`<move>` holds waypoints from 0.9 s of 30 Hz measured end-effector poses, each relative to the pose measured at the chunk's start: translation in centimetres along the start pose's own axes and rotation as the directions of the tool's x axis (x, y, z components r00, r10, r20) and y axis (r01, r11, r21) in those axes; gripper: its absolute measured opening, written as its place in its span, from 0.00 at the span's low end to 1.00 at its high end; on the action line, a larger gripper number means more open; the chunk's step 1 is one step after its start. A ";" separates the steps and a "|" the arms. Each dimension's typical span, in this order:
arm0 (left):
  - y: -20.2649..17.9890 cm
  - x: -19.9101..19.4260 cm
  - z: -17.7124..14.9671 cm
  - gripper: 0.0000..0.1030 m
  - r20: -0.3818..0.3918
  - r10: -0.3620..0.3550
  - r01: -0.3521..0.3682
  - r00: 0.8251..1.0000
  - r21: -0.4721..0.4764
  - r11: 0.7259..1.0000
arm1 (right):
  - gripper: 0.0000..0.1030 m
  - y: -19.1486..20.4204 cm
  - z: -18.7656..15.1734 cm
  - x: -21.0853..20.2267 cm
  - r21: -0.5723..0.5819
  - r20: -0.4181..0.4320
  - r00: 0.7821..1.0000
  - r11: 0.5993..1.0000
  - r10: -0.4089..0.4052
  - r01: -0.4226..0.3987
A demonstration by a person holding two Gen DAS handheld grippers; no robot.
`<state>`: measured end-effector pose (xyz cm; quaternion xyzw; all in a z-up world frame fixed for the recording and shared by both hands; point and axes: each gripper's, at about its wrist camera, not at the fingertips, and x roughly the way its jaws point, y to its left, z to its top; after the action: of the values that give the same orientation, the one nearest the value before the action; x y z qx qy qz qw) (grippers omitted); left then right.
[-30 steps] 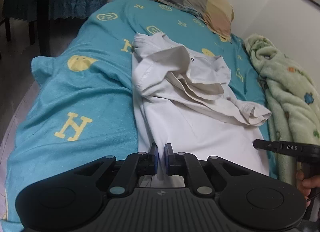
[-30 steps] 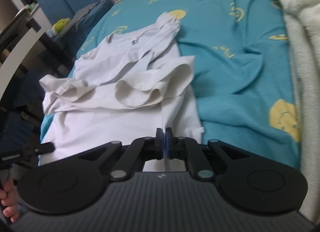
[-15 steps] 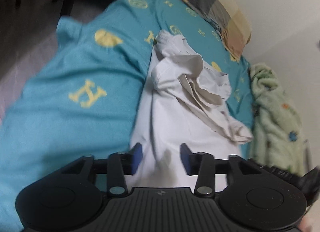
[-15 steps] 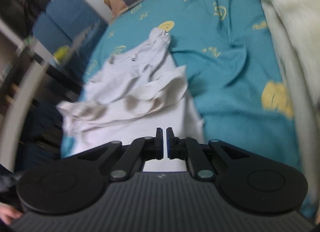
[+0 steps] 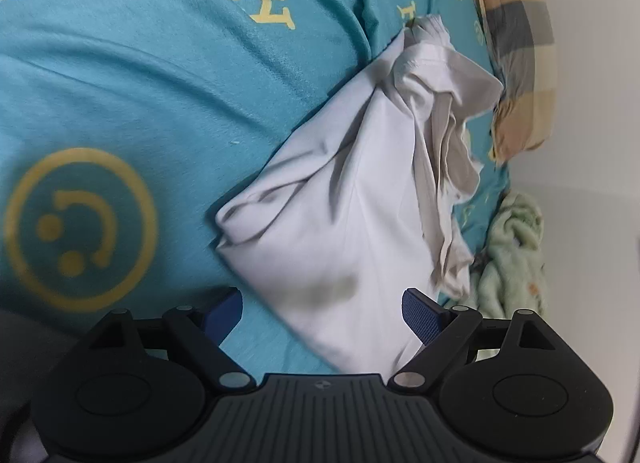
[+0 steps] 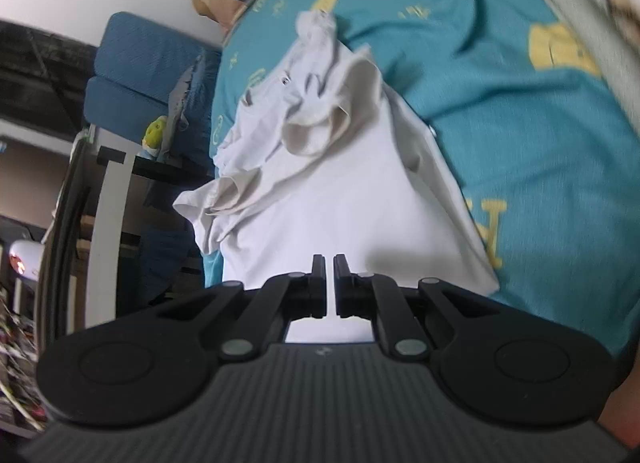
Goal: Fold clothes
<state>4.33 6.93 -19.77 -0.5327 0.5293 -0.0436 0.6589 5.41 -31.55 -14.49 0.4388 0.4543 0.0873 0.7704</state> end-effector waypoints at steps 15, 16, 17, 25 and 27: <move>-1.9 -0.2 0.2 0.15 0.072 -0.167 0.158 0.983 0.111 0.981 | 0.10 -0.1 -4.5 5.4 0.325 -0.223 0.951 0.936 0.216 -0.136; -2.1 -0.3 0.2 0.15 0.074 -0.183 0.174 0.980 0.118 0.978 | 0.10 -0.3 -4.5 5.6 0.341 -0.218 0.951 0.930 0.220 -0.137; -2.2 -0.5 0.3 0.15 0.077 -0.199 0.188 0.977 0.127 0.974 | 0.11 -0.5 -4.5 5.8 0.357 -0.212 0.951 0.924 0.223 -0.137; -2.3 -1.3 0.9 0.15 0.105 -0.284 0.269 0.953 0.141 0.953 | 0.64 -1.7 -4.2 5.4 0.467 -0.065 0.958 0.857 0.279 -0.218; -2.2 -1.1 0.9 0.15 0.102 -0.293 0.278 0.951 0.132 0.951 | 0.72 -2.1 -4.1 5.4 0.492 -0.040 0.958 0.840 0.285 -0.230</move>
<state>5.66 7.30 -17.49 -0.5661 0.4023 -0.1370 0.7063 4.74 -27.44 -20.26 0.6682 0.4406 0.0984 0.5914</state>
